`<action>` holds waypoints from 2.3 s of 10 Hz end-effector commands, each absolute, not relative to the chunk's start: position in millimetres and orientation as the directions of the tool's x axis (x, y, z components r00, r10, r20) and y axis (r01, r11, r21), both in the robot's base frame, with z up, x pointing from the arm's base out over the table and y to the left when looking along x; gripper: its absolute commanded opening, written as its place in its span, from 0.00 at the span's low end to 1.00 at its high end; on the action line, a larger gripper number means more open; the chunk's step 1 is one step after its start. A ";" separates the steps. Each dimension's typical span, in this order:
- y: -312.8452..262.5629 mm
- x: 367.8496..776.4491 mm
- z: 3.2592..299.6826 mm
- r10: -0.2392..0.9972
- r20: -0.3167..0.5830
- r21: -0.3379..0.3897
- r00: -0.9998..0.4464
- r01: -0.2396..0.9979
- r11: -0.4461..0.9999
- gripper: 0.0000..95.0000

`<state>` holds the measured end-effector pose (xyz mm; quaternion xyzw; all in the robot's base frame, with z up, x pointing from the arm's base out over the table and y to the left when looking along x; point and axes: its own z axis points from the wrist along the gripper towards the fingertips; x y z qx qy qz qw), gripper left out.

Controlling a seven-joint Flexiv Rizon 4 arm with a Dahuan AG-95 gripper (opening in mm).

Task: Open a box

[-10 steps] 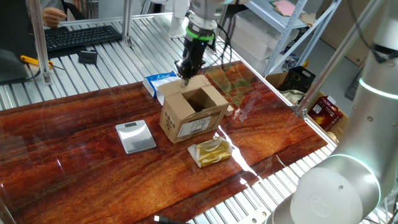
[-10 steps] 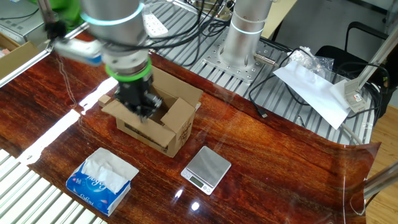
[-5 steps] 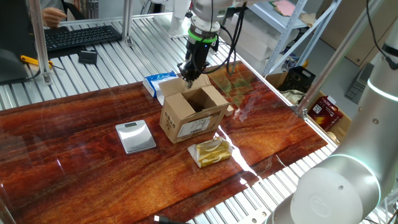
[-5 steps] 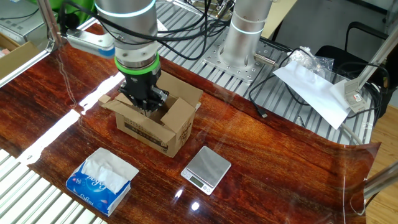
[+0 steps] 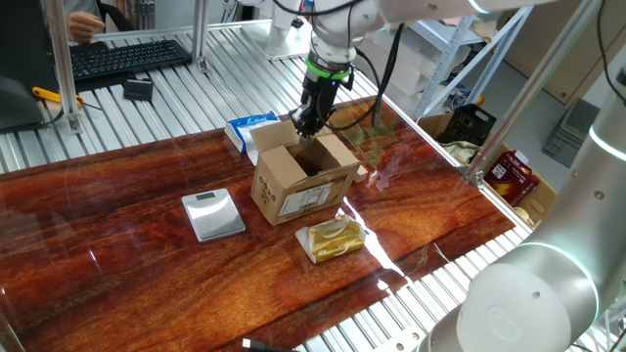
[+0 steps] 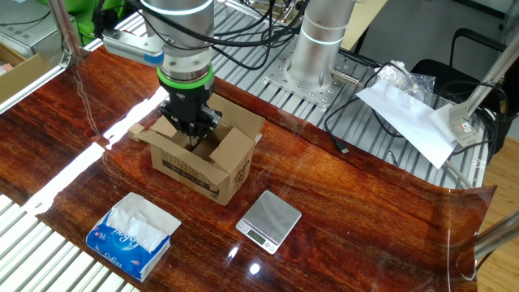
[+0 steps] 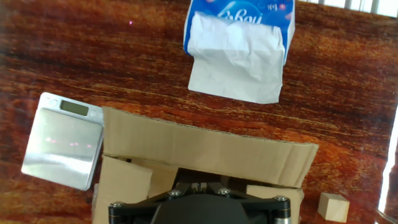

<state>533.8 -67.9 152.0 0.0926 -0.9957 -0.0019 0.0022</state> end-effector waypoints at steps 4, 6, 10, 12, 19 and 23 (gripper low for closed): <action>-71.1 531.7 140.8 -0.190 -0.022 0.010 -0.982 -0.190 0.982 0.00; -71.3 531.5 140.2 -0.186 -0.020 0.013 -0.982 -0.186 0.982 0.00; -71.3 531.5 140.2 -0.126 -0.017 0.021 -0.992 -0.127 0.992 0.00; -71.3 531.5 140.2 -0.075 -0.016 0.037 -0.997 -0.076 0.996 0.00; -71.3 531.5 140.2 0.115 -0.019 0.052 -0.993 0.114 0.992 0.00; -71.3 531.5 140.2 0.175 -0.022 0.056 -0.984 0.173 0.983 0.00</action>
